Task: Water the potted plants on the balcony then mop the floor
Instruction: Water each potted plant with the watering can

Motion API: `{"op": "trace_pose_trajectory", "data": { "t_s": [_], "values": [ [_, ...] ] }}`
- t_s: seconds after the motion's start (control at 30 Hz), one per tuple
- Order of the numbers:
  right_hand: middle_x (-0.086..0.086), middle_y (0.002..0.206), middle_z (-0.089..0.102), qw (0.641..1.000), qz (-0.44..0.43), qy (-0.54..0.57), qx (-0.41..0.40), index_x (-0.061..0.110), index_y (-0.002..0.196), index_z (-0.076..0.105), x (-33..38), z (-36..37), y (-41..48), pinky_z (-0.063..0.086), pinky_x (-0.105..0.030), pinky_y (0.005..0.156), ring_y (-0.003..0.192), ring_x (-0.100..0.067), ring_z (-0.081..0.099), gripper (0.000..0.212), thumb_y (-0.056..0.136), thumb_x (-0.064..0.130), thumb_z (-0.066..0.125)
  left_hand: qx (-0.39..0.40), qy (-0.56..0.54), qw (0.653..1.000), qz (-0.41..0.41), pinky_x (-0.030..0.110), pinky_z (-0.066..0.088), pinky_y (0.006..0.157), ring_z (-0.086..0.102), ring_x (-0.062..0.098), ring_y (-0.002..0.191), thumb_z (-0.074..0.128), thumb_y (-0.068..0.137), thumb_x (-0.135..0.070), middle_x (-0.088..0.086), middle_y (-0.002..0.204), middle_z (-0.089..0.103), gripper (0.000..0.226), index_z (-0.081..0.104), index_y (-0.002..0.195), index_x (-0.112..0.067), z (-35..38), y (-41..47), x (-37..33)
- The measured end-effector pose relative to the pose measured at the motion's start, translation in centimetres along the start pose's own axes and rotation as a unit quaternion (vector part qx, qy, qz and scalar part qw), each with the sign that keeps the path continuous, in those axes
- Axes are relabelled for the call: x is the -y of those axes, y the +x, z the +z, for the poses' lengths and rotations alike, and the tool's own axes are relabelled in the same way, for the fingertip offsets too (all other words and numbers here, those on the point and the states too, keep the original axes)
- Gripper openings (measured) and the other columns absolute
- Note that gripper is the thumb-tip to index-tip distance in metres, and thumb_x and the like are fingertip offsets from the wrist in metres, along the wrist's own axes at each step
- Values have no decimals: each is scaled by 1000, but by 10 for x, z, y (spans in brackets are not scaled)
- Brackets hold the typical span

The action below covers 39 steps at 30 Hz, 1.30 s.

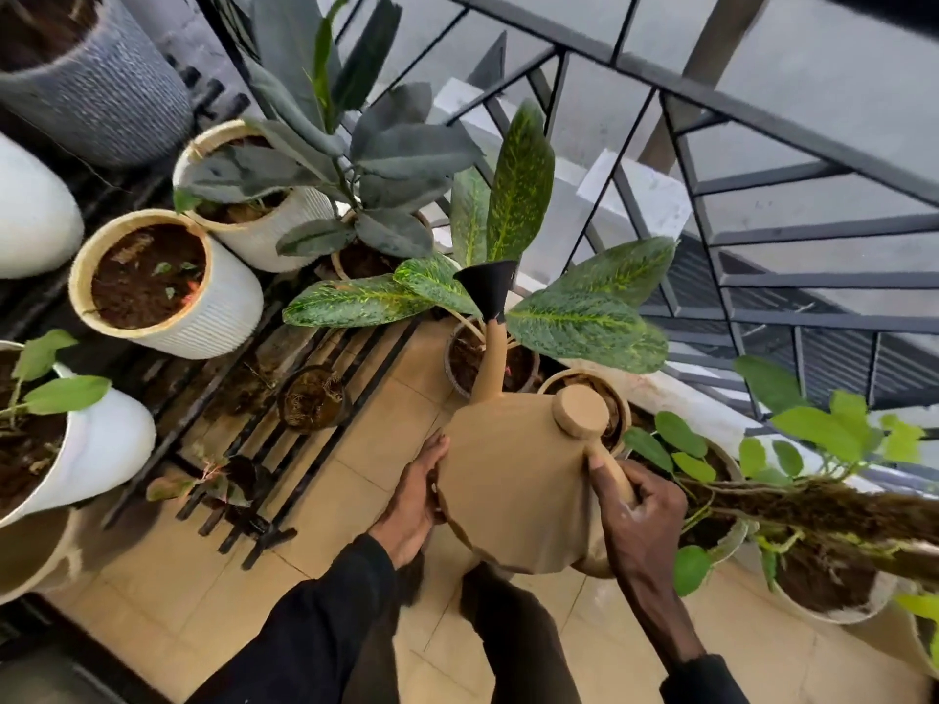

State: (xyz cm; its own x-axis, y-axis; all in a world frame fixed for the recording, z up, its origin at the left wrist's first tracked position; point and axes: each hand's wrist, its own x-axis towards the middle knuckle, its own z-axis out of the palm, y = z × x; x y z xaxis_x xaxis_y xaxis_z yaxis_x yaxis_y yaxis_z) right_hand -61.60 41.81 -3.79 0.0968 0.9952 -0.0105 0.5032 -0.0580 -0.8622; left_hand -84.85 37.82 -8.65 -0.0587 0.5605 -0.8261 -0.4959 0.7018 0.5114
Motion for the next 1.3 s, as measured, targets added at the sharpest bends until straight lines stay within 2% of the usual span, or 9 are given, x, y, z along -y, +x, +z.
{"op": "trace_pose_trajectory", "data": {
  "t_s": [0.17, 0.33, 0.5, 0.6, 0.7, 0.87, 1.07, 1.17, 1.3],
  "values": [
    [5, 61, 62, 999, 0, 19, 27, 16, 70, 73, 23, -2, 0, 35, -15, 49, 56, -11, 54, 40, 88, 49, 61, -22, -21, 1000, 3, 49, 56, 96, 59, 31, 122, 51, 100, -53, 9, 134, 62, 44, 54, 142, -38, -7, -15, -5],
    [0, 66, 69, 999, -10, 3, 32, 26, 78, 74, 48, 14, -2, 48, -35, 53, 63, -16, 60, 28, 87, 49, 62, -34, -65, 997, -5, 51, 53, 102, 61, 28, 120, 48, 103, -49, 8, 131, 66, 40, 56, 140, -35, -24, -22, -15],
    [-20, 70, 70, 999, -17, -30, 33, -2, 74, 72, 73, 45, -2, 54, -55, 56, 64, -29, 62, 42, 87, 38, 69, -41, -88, 995, -18, 47, 54, 101, 60, 27, 125, 56, 97, -56, 7, 136, 65, 50, 56, 142, -34, -61, -14, -30],
    [0, 70, 72, 998, 12, -41, 41, 22, 80, 78, 98, 68, 2, 58, -54, 58, 65, -29, 68, 31, 85, 50, 66, -65, -97, 993, -35, 46, 57, 99, 62, 25, 125, 77, 67, -80, 5, 138, 64, 97, 48, 148, -35, -89, -4, -41],
    [25, 73, 65, 997, 40, -30, 64, 50, 76, 62, 126, 91, 14, 58, -44, 61, 65, -10, 65, 10, 86, 51, 65, -75, -86, 992, -49, 46, 59, 95, 64, 25, 123, 73, 67, -83, 6, 135, 66, 91, 57, 139, -30, -110, 8, -57],
    [16, 71, 66, 993, 49, -49, 92, 16, 83, 79, 161, 134, 40, 41, -8, 54, 66, 10, 62, 17, 94, 28, 77, -101, -81, 989, -78, 43, 63, 84, 70, 24, 114, 77, 54, -89, 4, 127, 72, 100, 68, 129, -24, -148, 35, -88],
    [14, 39, 40, 989, 42, -100, 105, 34, 49, 43, 200, 173, 78, 33, -14, 46, 42, -4, 42, 57, 96, 20, 73, -63, -65, 989, -117, 43, 60, 92, 66, 24, 118, 72, 62, -88, 4, 132, 69, 102, 58, 143, -28, -162, 34, -148],
    [12, 43, 25, 984, 55, -127, 112, 24, 52, 35, 220, 188, 96, 20, -22, 44, 42, -11, 24, 58, 96, 29, 72, -31, -57, 989, -130, 38, 57, 85, 63, 24, 120, 57, 86, -78, 6, 134, 67, 81, 54, 146, -25, -162, 30, -179],
    [2, 52, 26, 974, 59, -179, 130, 20, 55, 38, 237, 202, 119, 18, -31, 51, 50, -14, 22, 56, 96, 40, 70, -15, -51, 987, -149, 37, 57, 80, 63, 26, 120, 50, 90, -77, 7, 133, 66, 79, 53, 147, -23, -164, 30, -198]
  ]
}}
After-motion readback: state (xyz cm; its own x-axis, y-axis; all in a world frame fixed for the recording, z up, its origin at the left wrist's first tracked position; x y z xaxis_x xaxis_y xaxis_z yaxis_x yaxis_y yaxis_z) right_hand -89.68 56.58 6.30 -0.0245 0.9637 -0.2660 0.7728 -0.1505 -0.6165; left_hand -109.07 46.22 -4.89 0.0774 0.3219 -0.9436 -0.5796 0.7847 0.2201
